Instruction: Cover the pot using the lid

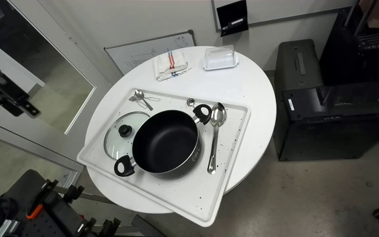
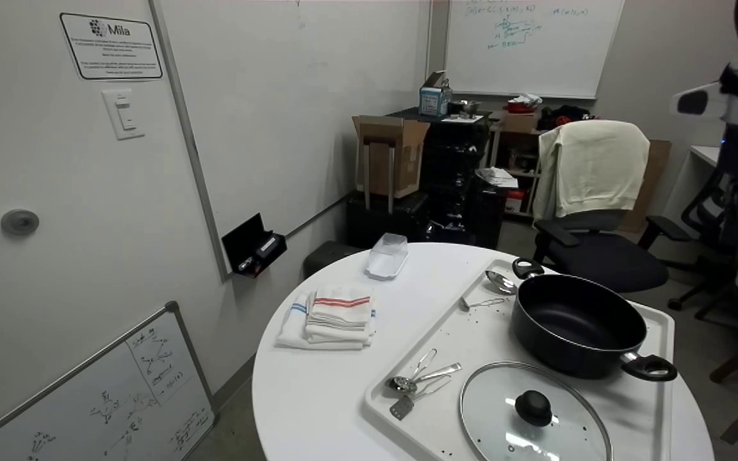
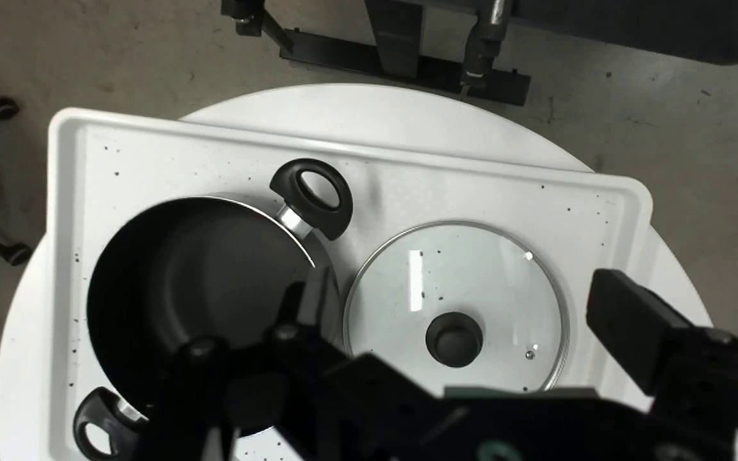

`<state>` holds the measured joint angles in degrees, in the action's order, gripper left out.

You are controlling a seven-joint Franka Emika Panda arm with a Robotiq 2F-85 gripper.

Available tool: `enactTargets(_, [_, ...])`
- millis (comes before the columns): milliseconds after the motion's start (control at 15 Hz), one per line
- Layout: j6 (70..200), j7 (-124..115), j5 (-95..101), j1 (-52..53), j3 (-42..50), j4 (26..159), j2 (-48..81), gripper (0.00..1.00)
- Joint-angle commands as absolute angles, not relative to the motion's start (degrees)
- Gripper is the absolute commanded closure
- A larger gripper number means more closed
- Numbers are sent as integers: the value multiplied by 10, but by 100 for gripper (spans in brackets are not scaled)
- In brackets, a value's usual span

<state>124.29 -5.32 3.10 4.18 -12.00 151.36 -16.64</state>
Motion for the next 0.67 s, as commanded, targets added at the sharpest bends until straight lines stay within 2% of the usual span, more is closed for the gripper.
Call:
enactTargets(0, [1311,-24,84,49,-111,1496,-65,0])
enactTargets(600, [1452,-47,235,65,-78,1436,144,0])
